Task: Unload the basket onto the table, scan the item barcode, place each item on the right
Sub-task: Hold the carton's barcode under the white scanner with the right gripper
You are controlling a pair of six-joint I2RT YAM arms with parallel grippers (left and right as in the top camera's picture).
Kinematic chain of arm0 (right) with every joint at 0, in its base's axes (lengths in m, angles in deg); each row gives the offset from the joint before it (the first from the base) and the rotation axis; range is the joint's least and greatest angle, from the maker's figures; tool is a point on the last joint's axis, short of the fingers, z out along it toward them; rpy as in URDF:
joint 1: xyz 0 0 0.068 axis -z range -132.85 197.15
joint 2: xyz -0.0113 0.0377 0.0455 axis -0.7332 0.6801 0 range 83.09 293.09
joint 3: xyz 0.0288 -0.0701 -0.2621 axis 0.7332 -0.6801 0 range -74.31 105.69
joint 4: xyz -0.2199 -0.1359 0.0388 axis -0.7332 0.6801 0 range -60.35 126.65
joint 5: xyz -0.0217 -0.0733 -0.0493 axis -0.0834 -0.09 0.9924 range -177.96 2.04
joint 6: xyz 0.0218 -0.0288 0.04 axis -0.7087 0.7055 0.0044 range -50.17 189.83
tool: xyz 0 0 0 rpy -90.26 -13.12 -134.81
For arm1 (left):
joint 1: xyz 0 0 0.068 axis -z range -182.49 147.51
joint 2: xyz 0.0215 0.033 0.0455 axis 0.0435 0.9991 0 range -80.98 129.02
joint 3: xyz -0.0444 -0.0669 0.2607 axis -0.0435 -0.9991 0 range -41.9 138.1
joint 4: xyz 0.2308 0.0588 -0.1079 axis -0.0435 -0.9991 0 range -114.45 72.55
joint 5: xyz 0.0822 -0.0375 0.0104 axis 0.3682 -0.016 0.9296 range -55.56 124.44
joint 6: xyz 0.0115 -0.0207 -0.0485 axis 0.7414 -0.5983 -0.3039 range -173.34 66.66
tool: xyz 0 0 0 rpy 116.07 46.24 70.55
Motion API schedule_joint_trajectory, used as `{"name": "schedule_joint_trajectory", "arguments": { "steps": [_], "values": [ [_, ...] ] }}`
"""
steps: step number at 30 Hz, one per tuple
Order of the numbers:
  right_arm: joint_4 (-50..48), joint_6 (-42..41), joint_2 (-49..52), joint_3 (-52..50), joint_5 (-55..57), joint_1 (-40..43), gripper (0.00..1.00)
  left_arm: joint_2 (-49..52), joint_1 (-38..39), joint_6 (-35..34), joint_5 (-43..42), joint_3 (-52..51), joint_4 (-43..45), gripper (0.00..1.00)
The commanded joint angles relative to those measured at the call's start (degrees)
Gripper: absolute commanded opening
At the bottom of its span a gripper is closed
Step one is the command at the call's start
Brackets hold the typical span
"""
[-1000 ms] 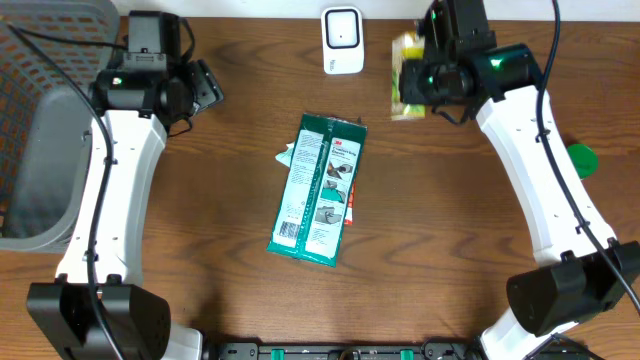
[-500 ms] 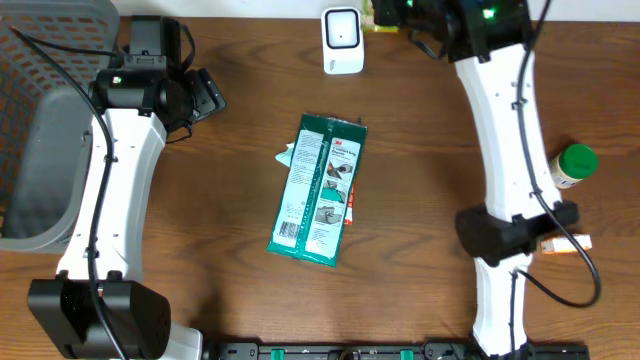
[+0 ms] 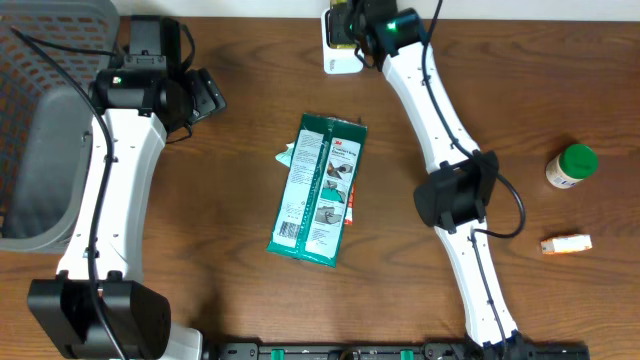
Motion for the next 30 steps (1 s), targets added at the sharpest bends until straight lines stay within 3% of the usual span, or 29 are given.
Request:
{"name": "schedule_joint_trajectory", "arguments": {
  "steps": [1, 30],
  "values": [
    [-3.3, 0.4, 0.3, 1.3, 4.1, -0.2, 0.05, 0.2, -0.2, -0.3, 0.5, 0.5, -0.2, 0.85],
    [-6.0, 0.5, 3.6, 0.4, 8.2, -0.3, 0.04, 0.2, -0.2, -0.3, 0.5, 0.5, -0.2, 0.85]
  ]
}}
